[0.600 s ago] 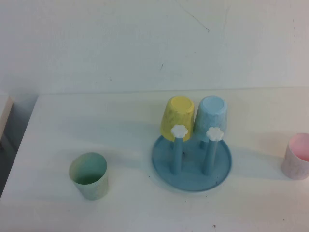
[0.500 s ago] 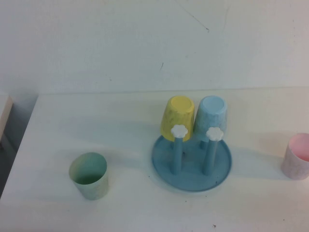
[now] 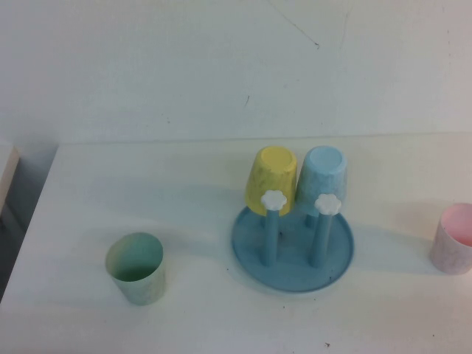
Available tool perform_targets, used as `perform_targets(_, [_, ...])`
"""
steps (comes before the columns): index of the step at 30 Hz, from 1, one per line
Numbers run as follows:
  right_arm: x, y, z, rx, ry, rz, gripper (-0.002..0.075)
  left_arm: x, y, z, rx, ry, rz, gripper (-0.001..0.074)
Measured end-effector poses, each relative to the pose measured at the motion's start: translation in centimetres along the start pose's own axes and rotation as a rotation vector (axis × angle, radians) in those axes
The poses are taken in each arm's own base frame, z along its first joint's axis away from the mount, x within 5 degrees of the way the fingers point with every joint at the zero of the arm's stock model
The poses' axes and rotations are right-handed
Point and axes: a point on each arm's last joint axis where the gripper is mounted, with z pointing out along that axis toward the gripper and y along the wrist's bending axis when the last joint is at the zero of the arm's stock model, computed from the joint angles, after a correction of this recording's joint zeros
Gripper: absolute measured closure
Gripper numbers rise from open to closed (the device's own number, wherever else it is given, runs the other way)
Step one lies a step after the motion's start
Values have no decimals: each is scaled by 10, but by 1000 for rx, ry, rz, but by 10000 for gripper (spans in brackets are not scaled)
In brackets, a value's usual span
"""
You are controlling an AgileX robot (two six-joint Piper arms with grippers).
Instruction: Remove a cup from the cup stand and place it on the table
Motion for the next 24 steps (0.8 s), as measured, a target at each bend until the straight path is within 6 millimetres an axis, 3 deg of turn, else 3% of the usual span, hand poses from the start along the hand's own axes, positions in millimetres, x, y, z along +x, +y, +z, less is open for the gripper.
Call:
perform_targets(15, [0,0,0,0,0,-7,728,-1,-2,0,25,-11,-66,738])
perform_targets(19, [0,0,0,0,0,-9,728,-8,-6,0,88,-95,-254,738])
perform_targets(24, [0,0,0,0,0,-9,728,-23,-8,-3,174,-228,-656,738])
